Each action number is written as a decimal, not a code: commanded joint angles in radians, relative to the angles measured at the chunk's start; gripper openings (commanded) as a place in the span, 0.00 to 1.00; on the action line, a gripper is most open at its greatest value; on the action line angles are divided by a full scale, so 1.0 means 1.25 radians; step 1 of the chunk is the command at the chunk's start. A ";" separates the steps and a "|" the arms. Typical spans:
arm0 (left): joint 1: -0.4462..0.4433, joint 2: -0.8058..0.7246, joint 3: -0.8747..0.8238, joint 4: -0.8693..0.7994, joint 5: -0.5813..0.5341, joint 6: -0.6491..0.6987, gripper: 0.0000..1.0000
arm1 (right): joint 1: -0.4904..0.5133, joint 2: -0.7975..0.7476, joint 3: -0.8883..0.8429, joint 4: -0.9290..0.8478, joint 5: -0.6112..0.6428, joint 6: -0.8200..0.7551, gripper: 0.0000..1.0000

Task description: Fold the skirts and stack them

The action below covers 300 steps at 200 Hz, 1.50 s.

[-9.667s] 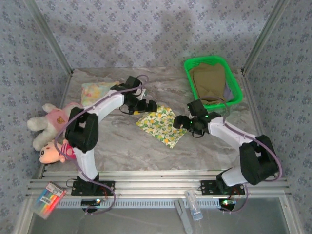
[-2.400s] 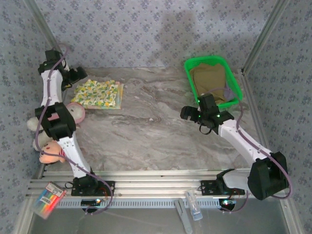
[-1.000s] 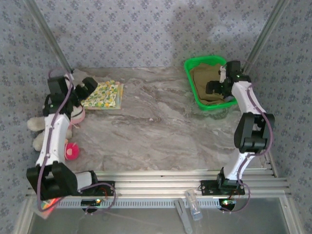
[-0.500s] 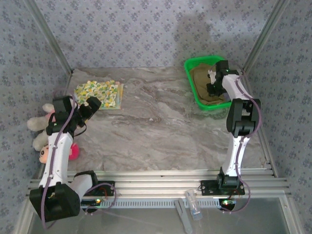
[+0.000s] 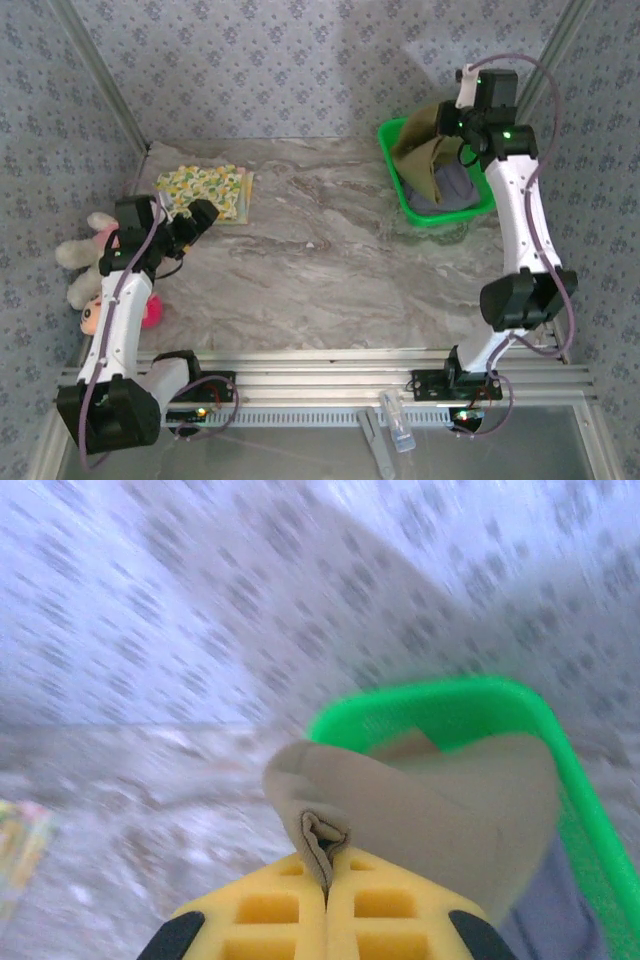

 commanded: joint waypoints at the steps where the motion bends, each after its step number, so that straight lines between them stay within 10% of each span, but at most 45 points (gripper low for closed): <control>1: -0.030 0.008 0.046 -0.015 0.028 0.016 1.00 | 0.057 -0.028 0.027 0.069 -0.067 0.100 0.00; 121: -0.171 0.108 0.127 -0.022 -0.030 -0.001 1.00 | 0.464 0.062 0.296 -0.020 -0.163 0.105 0.00; 185: -0.201 0.124 0.089 -0.031 -0.048 -0.013 1.00 | 0.316 -0.130 -0.287 0.159 -0.196 0.187 0.00; 234: -0.269 0.166 0.048 -0.057 -0.104 -0.038 1.00 | 0.183 -0.049 -0.619 0.212 -0.145 0.150 0.00; 300: -0.587 0.175 0.050 -0.224 -0.408 0.082 1.00 | 0.220 -0.046 -0.754 0.265 -0.022 0.170 0.00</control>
